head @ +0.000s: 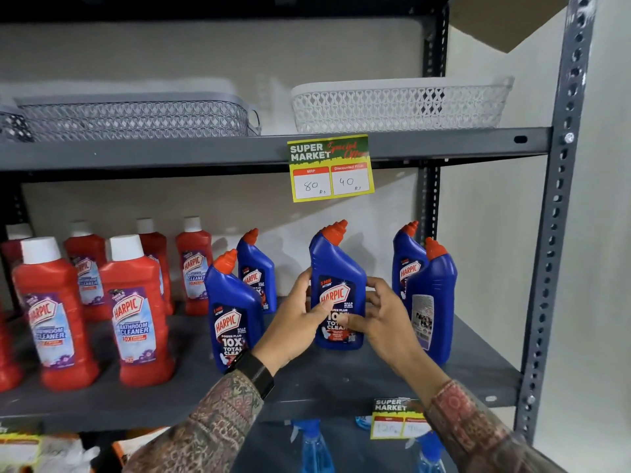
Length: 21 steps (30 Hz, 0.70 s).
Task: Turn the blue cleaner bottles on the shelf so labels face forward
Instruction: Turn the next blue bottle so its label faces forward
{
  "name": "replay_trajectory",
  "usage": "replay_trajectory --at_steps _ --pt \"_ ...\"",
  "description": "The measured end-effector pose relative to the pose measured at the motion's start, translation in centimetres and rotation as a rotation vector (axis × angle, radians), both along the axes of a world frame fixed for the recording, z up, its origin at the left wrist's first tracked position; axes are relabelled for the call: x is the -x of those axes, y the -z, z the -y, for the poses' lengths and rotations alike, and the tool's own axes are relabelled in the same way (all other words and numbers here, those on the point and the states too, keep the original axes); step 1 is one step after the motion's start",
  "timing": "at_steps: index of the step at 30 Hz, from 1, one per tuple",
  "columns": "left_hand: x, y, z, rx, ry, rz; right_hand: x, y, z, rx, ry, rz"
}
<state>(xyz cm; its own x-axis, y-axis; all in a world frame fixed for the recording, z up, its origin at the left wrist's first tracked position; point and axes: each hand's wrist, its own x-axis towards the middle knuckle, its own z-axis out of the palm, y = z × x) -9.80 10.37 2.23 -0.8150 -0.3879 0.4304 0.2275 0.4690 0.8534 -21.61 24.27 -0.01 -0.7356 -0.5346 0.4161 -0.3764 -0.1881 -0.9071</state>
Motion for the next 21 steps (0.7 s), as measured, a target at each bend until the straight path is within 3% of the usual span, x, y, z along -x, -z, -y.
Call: replay_trajectory --at_steps 12,16,18,21 --pt "0.9 3.9 1.0 -0.032 0.006 0.045 -0.2 3.3 0.8 -0.125 0.009 0.021" --pt "0.2 4.1 1.2 0.007 0.012 0.082 -1.6 3.0 0.1 -0.199 0.109 -0.030" --pt "-0.5 4.8 1.0 0.020 -0.098 0.034 -2.7 3.0 -1.0 -0.185 0.221 -0.075" --pt "-1.8 5.7 -1.1 0.055 -0.368 -0.188 -3.6 3.6 -3.7 -0.024 0.434 -0.156"
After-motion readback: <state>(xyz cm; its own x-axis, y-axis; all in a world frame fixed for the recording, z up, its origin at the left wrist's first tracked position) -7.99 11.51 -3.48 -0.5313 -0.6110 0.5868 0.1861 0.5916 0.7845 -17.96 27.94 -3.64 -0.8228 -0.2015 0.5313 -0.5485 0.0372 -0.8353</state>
